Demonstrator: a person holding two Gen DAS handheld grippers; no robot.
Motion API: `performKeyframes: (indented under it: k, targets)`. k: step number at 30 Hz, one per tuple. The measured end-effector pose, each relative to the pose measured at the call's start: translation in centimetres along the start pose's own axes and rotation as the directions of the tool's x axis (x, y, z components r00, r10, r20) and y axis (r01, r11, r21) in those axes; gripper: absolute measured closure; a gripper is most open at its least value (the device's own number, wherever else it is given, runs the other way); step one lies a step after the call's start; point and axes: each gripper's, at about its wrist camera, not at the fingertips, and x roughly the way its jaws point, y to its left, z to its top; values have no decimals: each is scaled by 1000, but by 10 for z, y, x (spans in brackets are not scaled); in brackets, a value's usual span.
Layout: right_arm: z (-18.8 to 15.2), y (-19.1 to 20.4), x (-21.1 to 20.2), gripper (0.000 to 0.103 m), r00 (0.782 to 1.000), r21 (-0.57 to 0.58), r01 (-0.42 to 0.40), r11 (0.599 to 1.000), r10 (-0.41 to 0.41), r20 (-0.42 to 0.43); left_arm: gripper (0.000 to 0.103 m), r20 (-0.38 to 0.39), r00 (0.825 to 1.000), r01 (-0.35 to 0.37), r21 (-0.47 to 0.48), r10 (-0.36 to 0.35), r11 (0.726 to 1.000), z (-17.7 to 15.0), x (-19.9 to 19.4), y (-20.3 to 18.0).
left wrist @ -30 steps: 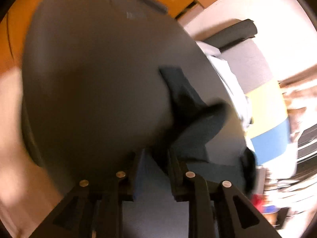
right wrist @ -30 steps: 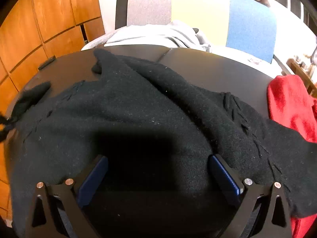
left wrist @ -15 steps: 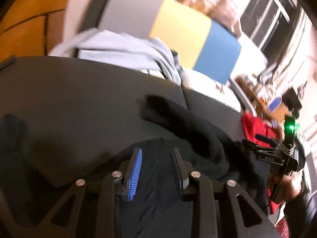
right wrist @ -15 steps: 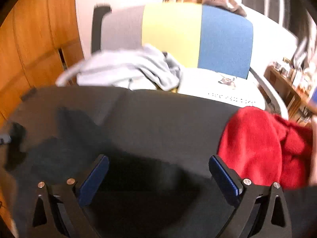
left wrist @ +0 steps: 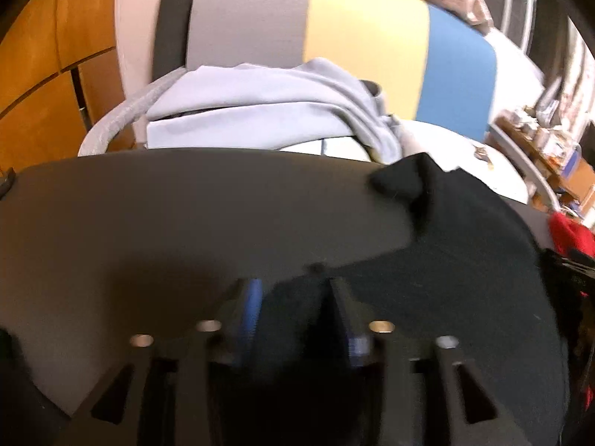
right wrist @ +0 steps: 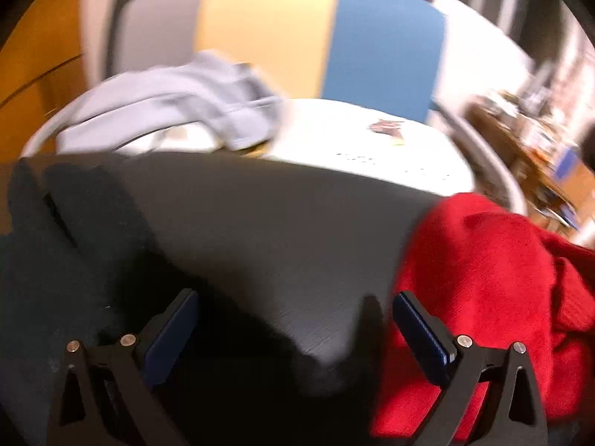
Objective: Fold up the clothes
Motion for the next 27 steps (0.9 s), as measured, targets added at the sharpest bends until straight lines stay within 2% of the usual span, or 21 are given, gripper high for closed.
performKeyframes:
  k: [1,2,5,6,9,12,14,17,19,21,23,25,27]
  targets:
    - [4,-6,4,0,999,41,48,998,-48,0,46,-1,1000,-15,5,15,1000,5,4,0]
    - [7,-12,9,0,998,81,56,995,-55,-11,45,-2,1000,-30,10,30,1000,10,8,1]
    - [13,-31,22,0,998,200,48,979,-38,-52,44,1,998,-62,13,62,998,5,5,3]
    - [12,-33,21,0,999,208,28,978,-18,-49,44,-3,998,-68,8,68,998,2,0,6]
    - [3,-27,9,0,997,179,-80,981,83,-8,45,-15,996,-90,-8,90,996,-16,-15,15]
    - [-14,-9,-18,0,982,77,-187,979,183,56,44,-28,993,-112,-23,111,993,-36,-32,25]
    - [-22,9,-19,0,977,-2,-214,977,214,0,42,-37,991,-127,-34,126,991,-50,-44,31]
    - [-35,25,-29,0,968,-27,-249,968,248,-33,38,-51,989,-145,-54,142,988,-68,-60,41]
    - [-43,28,-34,0,967,-18,-254,967,253,-43,42,-64,993,-106,-111,100,988,-63,-62,48]
    - [-43,26,-40,0,971,-3,-234,972,234,-38,48,-2,997,-76,-100,76,992,-54,-70,40]
    - [-38,25,-48,0,976,-4,-216,976,216,-3,49,61,997,-44,-85,49,995,-44,-78,32]
    - [-35,32,-69,0,955,-16,-293,956,293,49,48,124,992,12,-22,-9,1000,-30,-81,12]
    - [-28,46,-84,0,913,-61,-398,916,401,73,48,124,992,34,36,-38,999,-19,-73,-8]
